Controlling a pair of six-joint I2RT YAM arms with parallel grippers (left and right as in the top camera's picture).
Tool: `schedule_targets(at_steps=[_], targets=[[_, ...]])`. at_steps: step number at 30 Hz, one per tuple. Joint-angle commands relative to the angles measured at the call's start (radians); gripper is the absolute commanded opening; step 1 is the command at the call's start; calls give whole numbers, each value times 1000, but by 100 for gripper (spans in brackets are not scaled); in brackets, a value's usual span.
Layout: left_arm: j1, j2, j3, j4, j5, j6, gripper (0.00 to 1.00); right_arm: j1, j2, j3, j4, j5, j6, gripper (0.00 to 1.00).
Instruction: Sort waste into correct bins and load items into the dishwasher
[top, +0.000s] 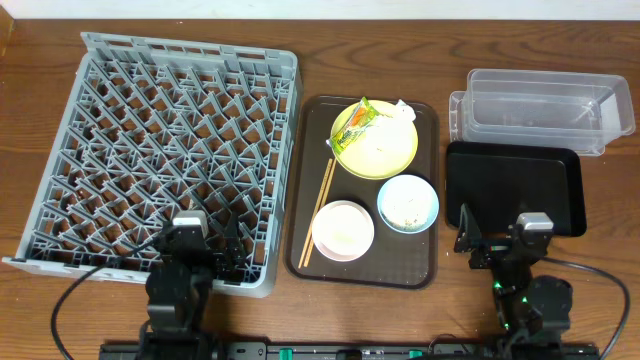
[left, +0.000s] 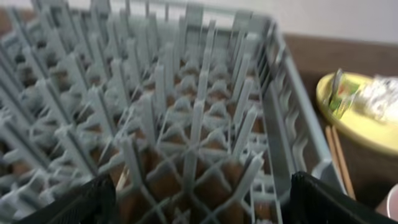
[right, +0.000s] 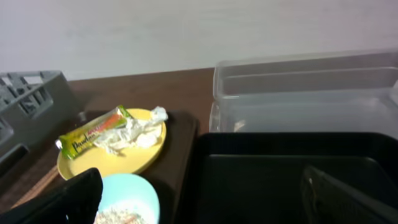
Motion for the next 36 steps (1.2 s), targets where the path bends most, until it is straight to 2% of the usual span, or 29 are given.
schedule_targets(at_steps=[1,4,9,13,14,15,19,22,25,26,27,28,36], targets=[[-3,125,154,-49,-23,-9,91,-8,114,134,-47,-6,7,99],[-3,286,303,-131,-23,-9,90,-8,298,266,-76,-32,-7,99],[-3,487,512,-312,-22,-9,91,-8,595,498,-143,-211,-87,99],[-3,603,652,-453,-22,-10,90,-6,827,732,-339,-270,-134,99],[-3,629,684,-488,-22,-10,90,-6,892,804,-410,-280,-153,99],[-3,666,729,-541,-22,-10,90,-5,1009,942,-554,-299,-203,99],[-3,705,766,-588,-22,-10,90,1,1220,1187,-780,-297,-285,99],[-3,704,766,-587,-22,-10,90,0,1316,1273,-769,-343,-248,99],[-3,703,766,-587,-22,-9,90,8,1366,1284,-672,-473,-196,99],[-3,703,766,-588,-22,-10,90,22,1384,1284,-634,-484,-205,98],[-3,703,766,-587,-22,-10,90,32,1394,1284,-613,-478,-213,93],[-3,703,766,-587,-22,-9,90,48,1410,1284,-590,-459,-214,90],[-3,704,766,-587,-22,-9,90,234,1597,1284,-492,-156,-214,88]])
